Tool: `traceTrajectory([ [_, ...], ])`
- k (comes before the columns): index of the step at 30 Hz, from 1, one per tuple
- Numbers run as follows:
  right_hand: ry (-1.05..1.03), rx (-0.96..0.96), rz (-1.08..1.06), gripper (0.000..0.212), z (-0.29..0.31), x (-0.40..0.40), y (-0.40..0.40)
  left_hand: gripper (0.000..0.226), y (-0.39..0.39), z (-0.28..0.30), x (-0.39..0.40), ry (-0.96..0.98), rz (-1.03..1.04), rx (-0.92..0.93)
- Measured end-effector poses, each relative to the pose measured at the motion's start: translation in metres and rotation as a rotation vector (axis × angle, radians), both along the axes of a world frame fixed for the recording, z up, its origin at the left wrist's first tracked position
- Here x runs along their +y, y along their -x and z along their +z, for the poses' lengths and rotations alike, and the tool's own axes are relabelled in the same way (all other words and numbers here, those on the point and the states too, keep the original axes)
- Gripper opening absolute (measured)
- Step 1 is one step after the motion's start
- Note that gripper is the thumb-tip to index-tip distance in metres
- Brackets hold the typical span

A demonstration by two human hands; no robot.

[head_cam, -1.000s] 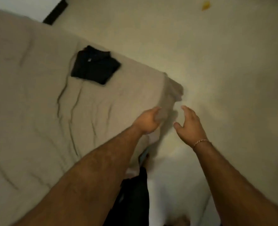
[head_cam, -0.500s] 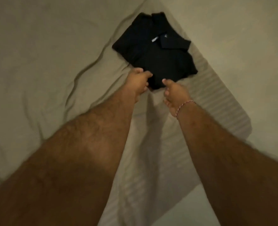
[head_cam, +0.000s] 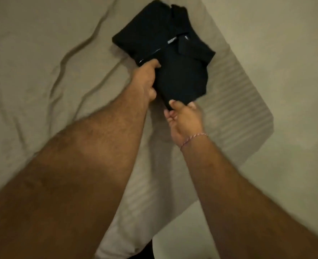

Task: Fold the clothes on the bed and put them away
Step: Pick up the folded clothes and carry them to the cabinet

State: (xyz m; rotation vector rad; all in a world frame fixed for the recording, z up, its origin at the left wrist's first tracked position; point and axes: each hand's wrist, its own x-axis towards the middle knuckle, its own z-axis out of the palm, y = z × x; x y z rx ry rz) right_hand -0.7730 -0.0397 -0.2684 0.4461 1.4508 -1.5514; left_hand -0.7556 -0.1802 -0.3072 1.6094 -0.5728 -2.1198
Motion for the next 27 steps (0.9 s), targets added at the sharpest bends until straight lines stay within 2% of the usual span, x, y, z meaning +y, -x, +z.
traceTrajectory([
  [2,0.011,-0.075,-0.072,0.013,0.007,0.053,-0.007,0.040,0.000,0.002,0.051,-0.021,-0.011,0.014],
  [3,0.034,-0.128,-0.110,0.015,0.011,0.080,-0.008,0.041,-0.001,0.004,0.083,-0.036,-0.002,0.051],
  [5,0.138,-0.247,-0.207,0.052,0.014,0.130,-0.010,0.045,-0.012,0.008,0.146,-0.075,-0.004,0.098],
  [6,0.195,-0.253,-0.265,0.059,0.017,0.169,-0.010,0.046,-0.015,0.013,0.191,-0.091,-0.060,0.113],
  [8,0.255,-0.240,-0.342,0.052,0.023,0.234,-0.016,0.047,-0.030,0.019,0.265,-0.081,-0.200,0.127],
  [11,0.267,-0.199,-0.606,0.047,0.029,0.364,-0.042,0.044,-0.050,0.038,0.387,-0.073,-0.499,0.136],
  [14,0.124,-0.104,-0.833,0.046,0.028,0.492,-0.087,0.044,-0.073,0.049,0.498,0.007,-0.909,0.124],
  [16,-0.020,-0.088,-0.946,0.040,0.027,0.572,-0.120,0.049,-0.086,0.049,0.564,0.051,-1.071,0.123],
  [18,-0.065,-0.099,-1.020,0.038,0.029,0.640,-0.154,0.053,-0.099,0.043,0.622,0.004,-1.134,0.129],
  [21,-0.151,-0.128,-1.223,0.043,0.024,0.764,-0.232,0.053,-0.120,0.027,0.749,-0.214,-1.242,0.137],
  [23,-0.178,-0.137,-1.340,0.045,0.015,0.818,-0.284,0.048,-0.139,0.014,0.817,-0.228,-1.325,0.047],
  [27,-0.279,-0.188,-1.592,0.039,-0.024,0.904,-0.398,0.044,-0.196,-0.013,0.947,-0.151,-1.663,-0.064],
])
